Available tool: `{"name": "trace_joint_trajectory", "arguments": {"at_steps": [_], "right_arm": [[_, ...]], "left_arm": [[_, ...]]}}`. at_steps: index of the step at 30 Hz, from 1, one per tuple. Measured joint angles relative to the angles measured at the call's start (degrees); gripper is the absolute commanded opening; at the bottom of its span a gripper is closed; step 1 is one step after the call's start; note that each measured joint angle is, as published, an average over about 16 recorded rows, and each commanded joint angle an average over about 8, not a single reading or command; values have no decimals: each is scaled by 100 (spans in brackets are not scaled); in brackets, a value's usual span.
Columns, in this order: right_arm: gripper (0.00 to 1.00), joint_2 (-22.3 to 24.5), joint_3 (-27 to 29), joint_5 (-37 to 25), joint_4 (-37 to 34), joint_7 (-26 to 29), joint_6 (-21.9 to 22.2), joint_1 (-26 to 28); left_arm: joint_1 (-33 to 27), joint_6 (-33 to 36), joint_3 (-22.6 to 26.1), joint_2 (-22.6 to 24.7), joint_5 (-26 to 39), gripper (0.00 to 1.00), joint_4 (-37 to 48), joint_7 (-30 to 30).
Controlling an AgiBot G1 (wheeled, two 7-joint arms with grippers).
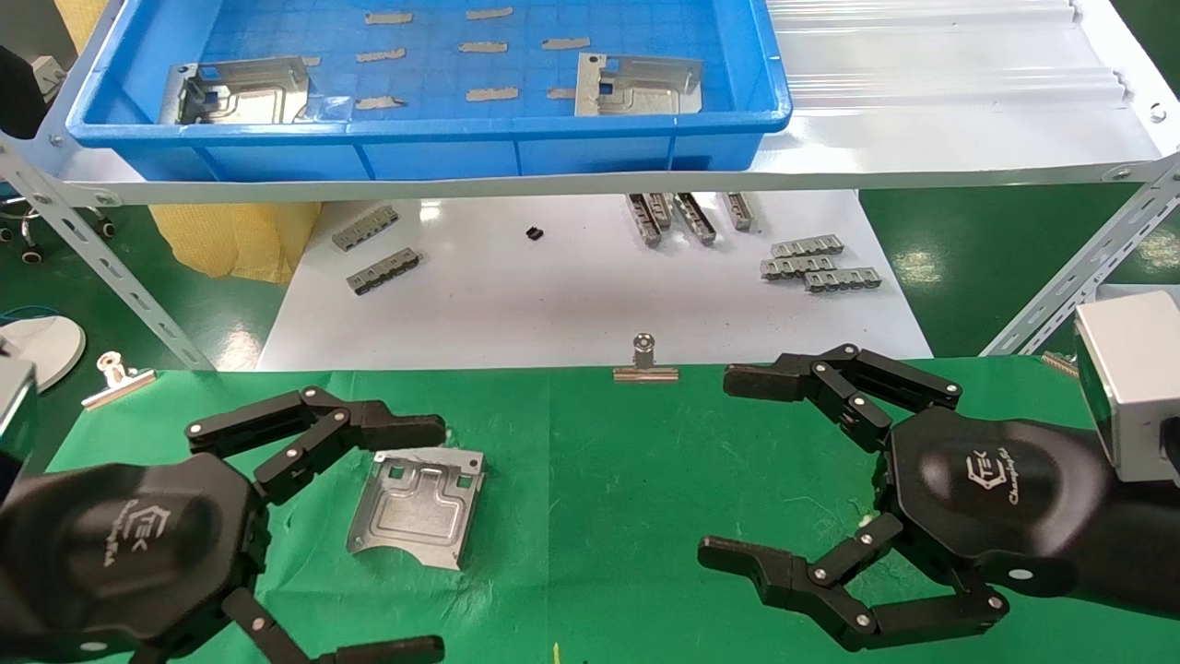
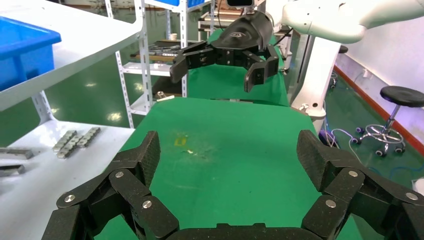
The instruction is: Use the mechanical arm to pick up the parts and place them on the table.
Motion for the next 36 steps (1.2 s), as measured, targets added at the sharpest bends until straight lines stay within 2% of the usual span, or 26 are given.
{"name": "trace_joint_trajectory", "arguments": {"at_steps": [36], "right_arm": [[100,0,0,0,-1,0,1,0]], "left_arm": [[-28,1,20,16,24,100,71,12]]}}
